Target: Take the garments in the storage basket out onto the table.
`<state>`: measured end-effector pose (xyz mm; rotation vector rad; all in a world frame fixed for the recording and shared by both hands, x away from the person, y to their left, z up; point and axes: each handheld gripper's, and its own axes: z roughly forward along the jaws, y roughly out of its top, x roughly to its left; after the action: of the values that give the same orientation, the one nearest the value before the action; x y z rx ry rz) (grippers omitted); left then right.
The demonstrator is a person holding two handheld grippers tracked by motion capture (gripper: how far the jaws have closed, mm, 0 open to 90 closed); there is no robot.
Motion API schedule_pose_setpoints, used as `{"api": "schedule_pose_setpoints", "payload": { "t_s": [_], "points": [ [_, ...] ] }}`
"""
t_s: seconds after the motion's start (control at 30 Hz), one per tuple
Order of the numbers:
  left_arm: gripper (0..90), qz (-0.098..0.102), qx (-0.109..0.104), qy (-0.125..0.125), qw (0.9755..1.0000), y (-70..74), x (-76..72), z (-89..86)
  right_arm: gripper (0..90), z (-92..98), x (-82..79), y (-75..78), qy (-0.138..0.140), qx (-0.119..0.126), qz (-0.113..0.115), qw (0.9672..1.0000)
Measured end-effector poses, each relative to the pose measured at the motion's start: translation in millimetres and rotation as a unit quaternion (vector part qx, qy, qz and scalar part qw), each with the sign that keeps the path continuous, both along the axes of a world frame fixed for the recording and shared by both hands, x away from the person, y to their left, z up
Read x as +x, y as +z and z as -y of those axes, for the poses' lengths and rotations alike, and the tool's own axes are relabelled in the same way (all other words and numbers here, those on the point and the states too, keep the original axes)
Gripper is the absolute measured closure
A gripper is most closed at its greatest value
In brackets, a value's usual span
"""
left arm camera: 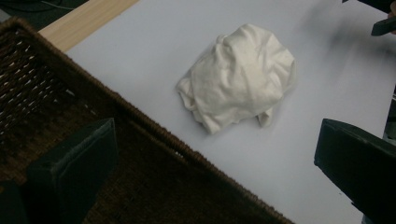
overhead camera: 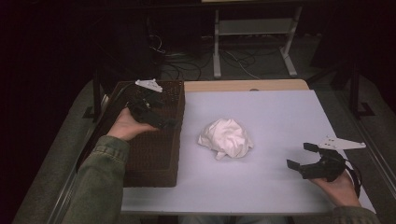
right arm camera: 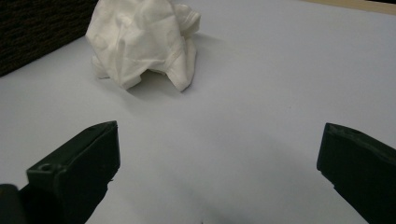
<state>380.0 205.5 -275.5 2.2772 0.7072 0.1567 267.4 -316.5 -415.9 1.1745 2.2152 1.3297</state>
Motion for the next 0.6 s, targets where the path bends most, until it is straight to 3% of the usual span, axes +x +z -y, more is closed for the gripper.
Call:
{"api": "schedule_pose_setpoints", "payload": {
  "t_s": [0.6],
  "points": [
    [0.0,0.006,-0.036,0.044,0.9984,-20.9,-25.0,-64.8,0.0,-1.1,0.1,-1.2,0.000,-0.005,-0.003,1.0000]
  ]
}}
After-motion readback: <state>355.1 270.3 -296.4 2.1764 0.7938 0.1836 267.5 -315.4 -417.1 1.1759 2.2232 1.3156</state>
